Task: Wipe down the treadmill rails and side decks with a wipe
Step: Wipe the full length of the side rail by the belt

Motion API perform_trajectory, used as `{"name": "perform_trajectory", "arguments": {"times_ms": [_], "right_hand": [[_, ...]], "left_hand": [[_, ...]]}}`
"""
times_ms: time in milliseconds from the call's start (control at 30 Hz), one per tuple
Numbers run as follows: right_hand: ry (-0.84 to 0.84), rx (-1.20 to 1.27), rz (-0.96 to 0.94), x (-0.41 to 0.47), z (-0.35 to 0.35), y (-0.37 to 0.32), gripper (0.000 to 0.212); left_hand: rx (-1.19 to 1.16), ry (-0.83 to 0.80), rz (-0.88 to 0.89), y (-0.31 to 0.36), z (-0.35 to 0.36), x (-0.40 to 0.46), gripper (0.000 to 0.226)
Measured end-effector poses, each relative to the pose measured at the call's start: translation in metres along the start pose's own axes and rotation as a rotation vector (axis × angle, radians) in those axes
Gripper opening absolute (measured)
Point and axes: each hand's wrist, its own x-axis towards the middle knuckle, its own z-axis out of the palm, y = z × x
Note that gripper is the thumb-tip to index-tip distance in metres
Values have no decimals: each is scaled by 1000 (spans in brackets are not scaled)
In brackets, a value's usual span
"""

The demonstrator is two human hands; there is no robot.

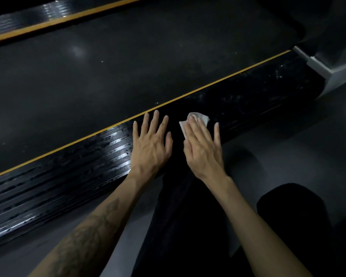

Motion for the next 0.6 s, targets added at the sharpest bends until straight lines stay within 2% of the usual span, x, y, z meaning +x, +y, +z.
{"name": "perform_trajectory", "arguments": {"times_ms": [133, 333, 500, 600], "right_hand": [[22, -23, 83, -23, -1, -6, 60], [-16, 2, 3, -7, 1, -7, 58], [60, 9, 103, -26, 2, -7, 58], [39, 28, 73, -29, 7, -16, 59]], "left_hand": [[2, 15, -6, 0, 1, 1, 63], [4, 5, -21, 6, -3, 3, 64], [7, 25, -32, 10, -3, 5, 62], [8, 41, -53, 15, 0, 8, 58]]}}
